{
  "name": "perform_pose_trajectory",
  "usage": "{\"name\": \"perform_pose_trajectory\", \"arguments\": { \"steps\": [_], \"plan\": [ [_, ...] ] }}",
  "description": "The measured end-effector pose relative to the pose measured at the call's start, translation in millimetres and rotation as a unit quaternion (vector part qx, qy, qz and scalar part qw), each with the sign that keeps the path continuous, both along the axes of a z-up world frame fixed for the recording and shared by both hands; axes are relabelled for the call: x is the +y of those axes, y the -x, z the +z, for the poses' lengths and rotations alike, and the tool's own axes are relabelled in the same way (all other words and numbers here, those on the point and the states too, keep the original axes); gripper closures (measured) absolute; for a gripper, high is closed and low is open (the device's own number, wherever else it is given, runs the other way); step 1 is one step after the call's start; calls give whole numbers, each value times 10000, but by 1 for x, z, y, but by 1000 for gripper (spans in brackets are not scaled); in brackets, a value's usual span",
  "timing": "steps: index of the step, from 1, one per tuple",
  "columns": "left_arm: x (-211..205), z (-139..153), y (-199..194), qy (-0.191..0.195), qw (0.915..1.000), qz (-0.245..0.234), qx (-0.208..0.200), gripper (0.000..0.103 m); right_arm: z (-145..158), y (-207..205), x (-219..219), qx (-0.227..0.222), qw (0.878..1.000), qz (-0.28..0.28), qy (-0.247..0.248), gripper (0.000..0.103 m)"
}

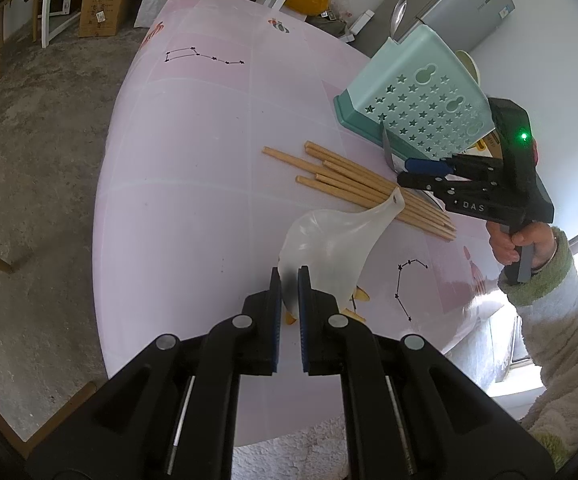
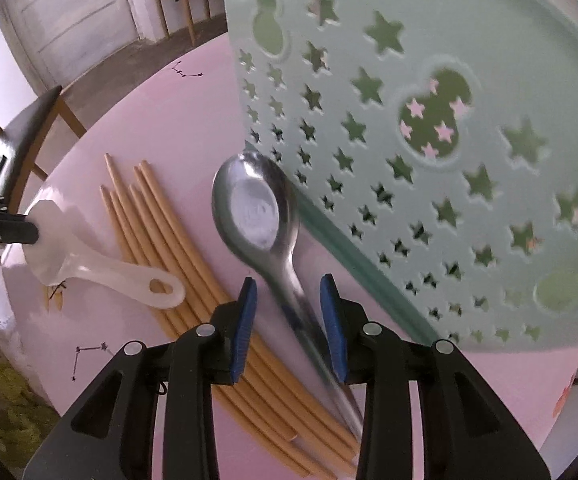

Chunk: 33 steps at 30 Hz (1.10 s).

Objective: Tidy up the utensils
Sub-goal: 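Lift the metal spoon off the chopsticks with the right gripper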

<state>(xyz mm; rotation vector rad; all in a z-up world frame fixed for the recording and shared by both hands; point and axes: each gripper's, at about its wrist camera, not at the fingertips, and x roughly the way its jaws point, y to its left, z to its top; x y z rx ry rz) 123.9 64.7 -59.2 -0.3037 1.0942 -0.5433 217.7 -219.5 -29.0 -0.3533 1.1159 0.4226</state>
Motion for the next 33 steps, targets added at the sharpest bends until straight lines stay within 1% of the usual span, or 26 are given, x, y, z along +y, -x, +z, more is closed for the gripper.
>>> {"name": "perform_pose_trajectory", "arguments": {
  "steps": [3,9,12,14,15,17,18,19,23,25,26,33],
  "plan": [
    [0,0,0,-1,10000,-3,-4,96,-4,-6,12,5,10000,48,-15,71],
    [0,0,0,-2,10000,-2,-2,96,-8,-17,30,83,9997,146,-198,71],
    [0,0,1,-3,10000,-3,-6,96,-8,-19,28,153,9992,169,-330,72],
    [0,0,1,2,10000,2,-3,96,-8,-20,29,127,9991,157,-371,78],
    [-1,0,0,7,10000,5,1,96,-8,-20,30,109,9991,155,-381,85],
    [-1,0,0,20,10000,15,6,96,-9,-19,37,39,9993,135,-355,87],
    [-2,0,0,19,10000,17,4,96,-9,-18,39,-9,9993,135,-336,90],
    [-3,0,0,16,10000,16,0,96,-8,-16,41,-89,9994,127,-303,95],
    [-3,0,0,14,10000,14,-3,96,-7,-13,43,-151,9992,110,-348,97],
    [-4,1,0,5,10000,8,-8,96,-9,-12,50,-163,9992,154,-340,97],
    [-5,1,0,0,10000,4,-11,96,-13,-13,62,-147,9992,147,-352,97],
    [-6,2,-2,-1,10000,3,-10,96,-10,-14,77,-79,9973,264,-679,97]
  ]
}}
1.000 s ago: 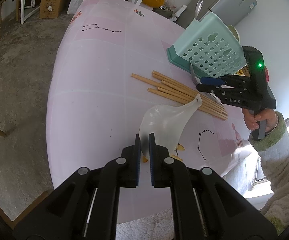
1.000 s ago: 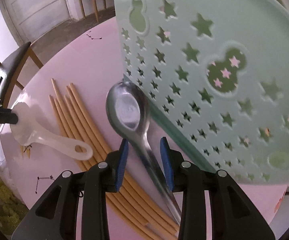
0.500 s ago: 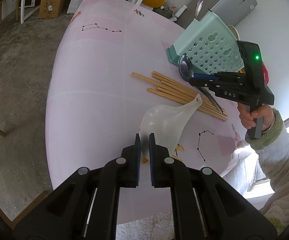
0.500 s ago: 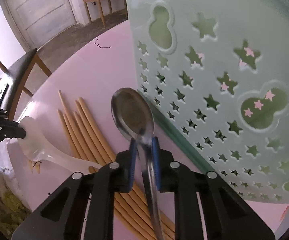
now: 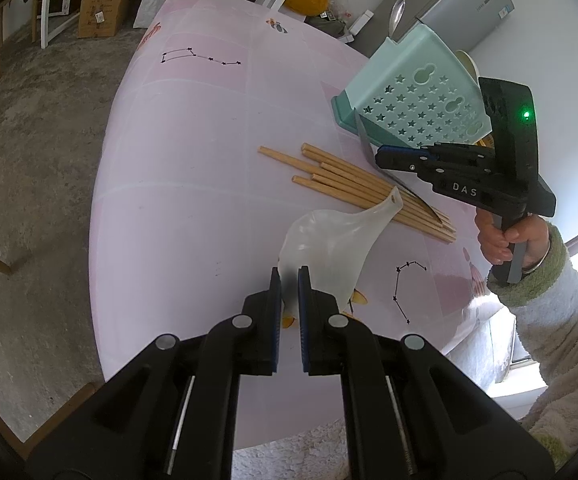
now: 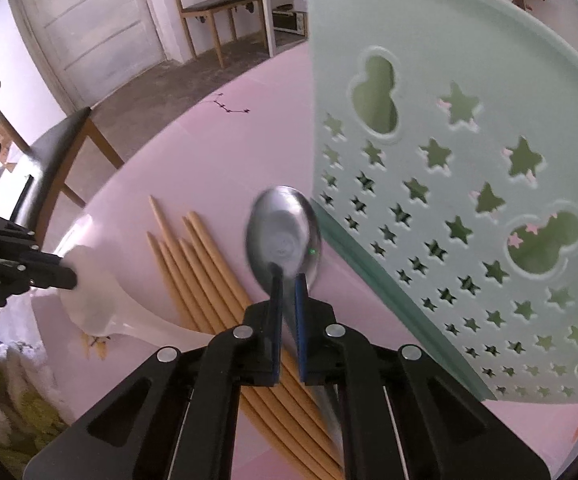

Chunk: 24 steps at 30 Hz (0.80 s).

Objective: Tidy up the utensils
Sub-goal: 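Lift the metal spoon off the chopsticks with the right gripper, then carry the metal spoon toward the holder with the right gripper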

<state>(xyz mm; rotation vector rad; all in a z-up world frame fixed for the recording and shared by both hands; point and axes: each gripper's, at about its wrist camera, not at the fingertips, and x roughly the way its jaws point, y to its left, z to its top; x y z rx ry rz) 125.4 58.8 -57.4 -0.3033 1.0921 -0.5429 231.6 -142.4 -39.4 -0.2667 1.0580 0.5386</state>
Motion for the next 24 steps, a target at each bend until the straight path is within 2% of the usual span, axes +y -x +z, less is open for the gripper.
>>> {"name": "perform_pose_trajectory", "arguments": {
  "steps": [6,8,10,15,24],
  "plan": [
    [-1,0,0,7,10000,-2,2,96,1,-3,5,16,10000,-43,-35,95],
    [-1,0,0,4,10000,-2,0,96,3,-1,8,-19,10000,-32,-71,88],
    [0,0,0,10,10000,-1,1,96,8,3,9,-129,9999,11,-85,74],
    [0,0,1,21,10000,-3,-3,96,10,5,18,-283,9996,76,18,58],
    [0,0,1,38,10000,0,5,96,-3,-10,30,-29,9999,-68,-98,47]
  ]
}}
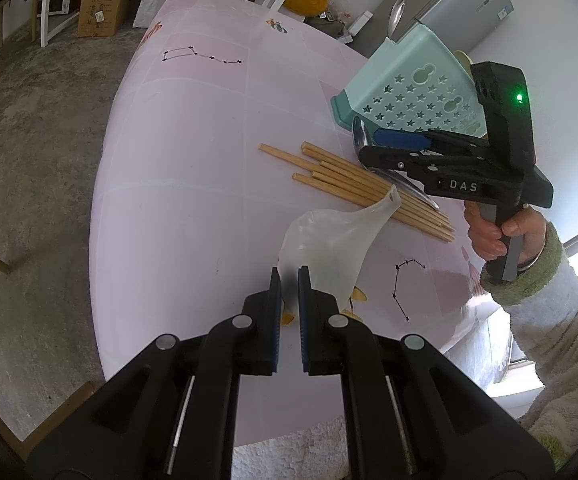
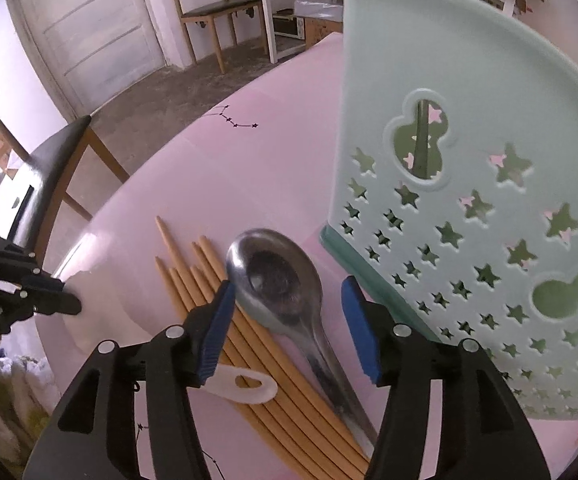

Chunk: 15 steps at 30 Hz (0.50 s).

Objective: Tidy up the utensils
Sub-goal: 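Carry the metal spoon toward the holder with the right gripper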

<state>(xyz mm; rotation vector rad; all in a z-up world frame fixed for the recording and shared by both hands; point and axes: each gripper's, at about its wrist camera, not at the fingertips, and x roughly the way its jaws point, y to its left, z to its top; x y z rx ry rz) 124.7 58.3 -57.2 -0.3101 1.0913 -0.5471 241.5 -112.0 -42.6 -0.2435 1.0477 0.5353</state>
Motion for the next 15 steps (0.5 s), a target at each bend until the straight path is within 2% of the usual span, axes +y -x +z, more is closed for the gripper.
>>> {"name": "perform_pose_trajectory", "arguments": {
  "steps": [7,15],
  "plan": [
    [1,0,1,9,10000,1,-2,96,-8,-8,6,173,9997,-56,-176,47],
    [2,-1,1,11,10000,-2,-4,96,-14,-7,12,147,9996,-140,-170,49]
  ]
}}
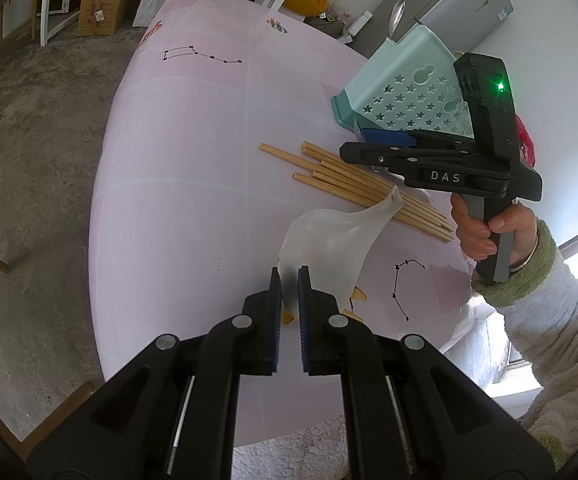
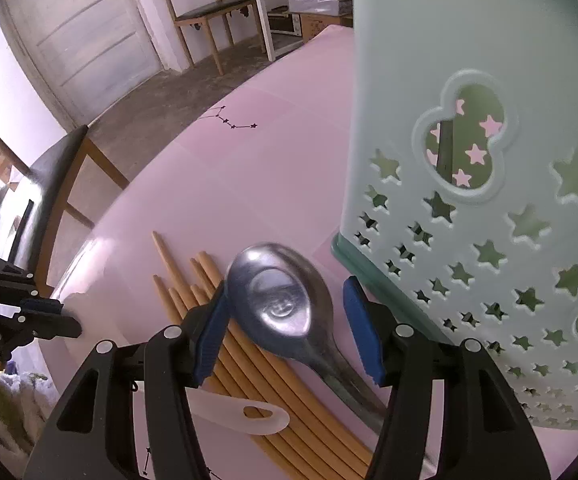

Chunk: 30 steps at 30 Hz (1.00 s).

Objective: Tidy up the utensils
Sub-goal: 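Carry the metal spoon toward the holder with the right gripper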

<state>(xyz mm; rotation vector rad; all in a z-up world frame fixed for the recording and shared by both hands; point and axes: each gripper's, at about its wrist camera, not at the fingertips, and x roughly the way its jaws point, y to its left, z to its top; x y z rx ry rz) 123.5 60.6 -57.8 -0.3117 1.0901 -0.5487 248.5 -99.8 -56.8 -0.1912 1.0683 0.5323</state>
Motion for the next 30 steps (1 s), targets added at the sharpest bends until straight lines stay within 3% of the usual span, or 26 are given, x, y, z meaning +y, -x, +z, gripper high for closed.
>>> {"name": "perform_pose_trajectory", "arguments": {
  "steps": [3,18,25,30],
  "plan": [
    [0,0,0,2,10000,2,3,96,1,0,-4,10,10000,-47,-51,58],
    [1,0,0,3,10000,-5,-1,96,19,15,-10,-548,9984,-106,52,59],
    [1,1,1,20,10000,12,-63,97,42,21,-25,-853,9957,-278,-232,59],
    [-2,9,5,8,9994,-31,-333,100,64,35,-44,-1191,9899,-575,-518,59]
  ]
}}
